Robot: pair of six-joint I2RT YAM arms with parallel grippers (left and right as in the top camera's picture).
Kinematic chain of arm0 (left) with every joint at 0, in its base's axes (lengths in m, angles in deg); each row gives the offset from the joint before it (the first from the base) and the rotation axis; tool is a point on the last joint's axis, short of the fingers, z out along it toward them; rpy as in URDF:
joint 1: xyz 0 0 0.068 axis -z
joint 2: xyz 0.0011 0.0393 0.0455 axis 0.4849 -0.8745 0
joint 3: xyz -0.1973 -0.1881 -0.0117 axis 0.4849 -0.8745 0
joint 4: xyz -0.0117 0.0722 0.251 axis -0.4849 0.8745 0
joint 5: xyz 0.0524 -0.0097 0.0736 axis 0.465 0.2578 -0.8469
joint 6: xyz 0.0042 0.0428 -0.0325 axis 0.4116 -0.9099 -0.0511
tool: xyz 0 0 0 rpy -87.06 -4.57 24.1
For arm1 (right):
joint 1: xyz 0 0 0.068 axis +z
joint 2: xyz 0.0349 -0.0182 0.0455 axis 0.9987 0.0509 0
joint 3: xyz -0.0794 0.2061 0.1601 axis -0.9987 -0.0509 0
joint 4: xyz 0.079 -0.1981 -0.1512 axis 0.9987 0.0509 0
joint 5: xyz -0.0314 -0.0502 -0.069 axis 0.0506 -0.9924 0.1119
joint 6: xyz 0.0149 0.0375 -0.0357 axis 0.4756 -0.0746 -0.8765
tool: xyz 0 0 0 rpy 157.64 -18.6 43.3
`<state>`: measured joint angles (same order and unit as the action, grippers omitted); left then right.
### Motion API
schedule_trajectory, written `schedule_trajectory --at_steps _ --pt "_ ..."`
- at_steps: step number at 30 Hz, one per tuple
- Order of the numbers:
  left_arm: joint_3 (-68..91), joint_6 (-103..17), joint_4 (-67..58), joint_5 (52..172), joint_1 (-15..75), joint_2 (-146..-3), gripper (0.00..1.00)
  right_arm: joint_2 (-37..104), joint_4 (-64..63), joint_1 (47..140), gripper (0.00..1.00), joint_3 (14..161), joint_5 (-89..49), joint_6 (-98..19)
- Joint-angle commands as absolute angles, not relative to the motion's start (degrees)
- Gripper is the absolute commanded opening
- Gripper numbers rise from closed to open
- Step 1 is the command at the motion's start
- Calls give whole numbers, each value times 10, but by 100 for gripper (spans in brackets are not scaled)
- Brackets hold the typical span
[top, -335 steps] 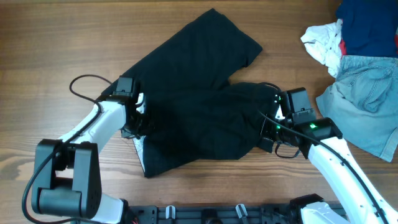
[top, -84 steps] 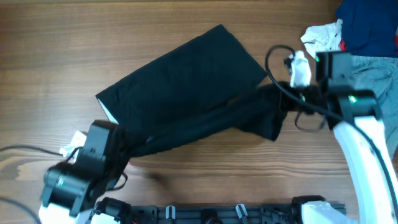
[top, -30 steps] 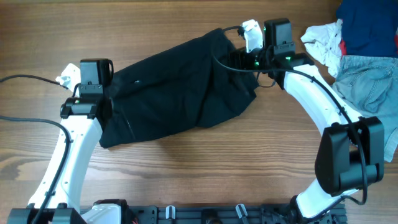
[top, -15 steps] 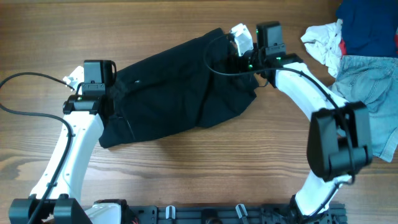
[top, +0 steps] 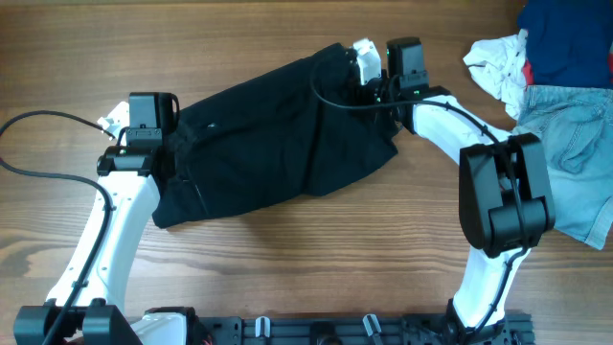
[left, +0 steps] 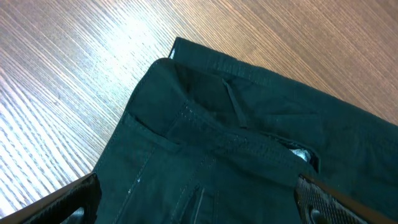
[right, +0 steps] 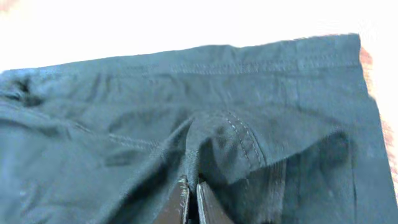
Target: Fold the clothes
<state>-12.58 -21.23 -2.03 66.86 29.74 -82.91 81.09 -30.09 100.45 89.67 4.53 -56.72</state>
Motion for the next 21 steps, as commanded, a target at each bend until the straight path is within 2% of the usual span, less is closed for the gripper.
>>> schedule_trajectory --at_steps 1,8,18,19,20,21 --pt "-125 -221 -22 671 295 -833 100 820 -299 1008 4 969 93 -535" --pt "-125 -221 -21 671 295 -833 100 826 -333 1015 4 1022 -1 -533" --pt "-125 -221 -17 671 295 -833 100 931 -393 1011 4 1023 -57 -513" --pt "-125 -221 -17 671 295 -833 100 937 -394 1008 7 1023 -57 -510" --pt "-125 -221 -17 671 295 -833 100 937 -393 1006 25 1023 -57 -509" --pt "-125 -221 -17 671 295 -833 100 937 -388 1003 52 1023 -56 -509"
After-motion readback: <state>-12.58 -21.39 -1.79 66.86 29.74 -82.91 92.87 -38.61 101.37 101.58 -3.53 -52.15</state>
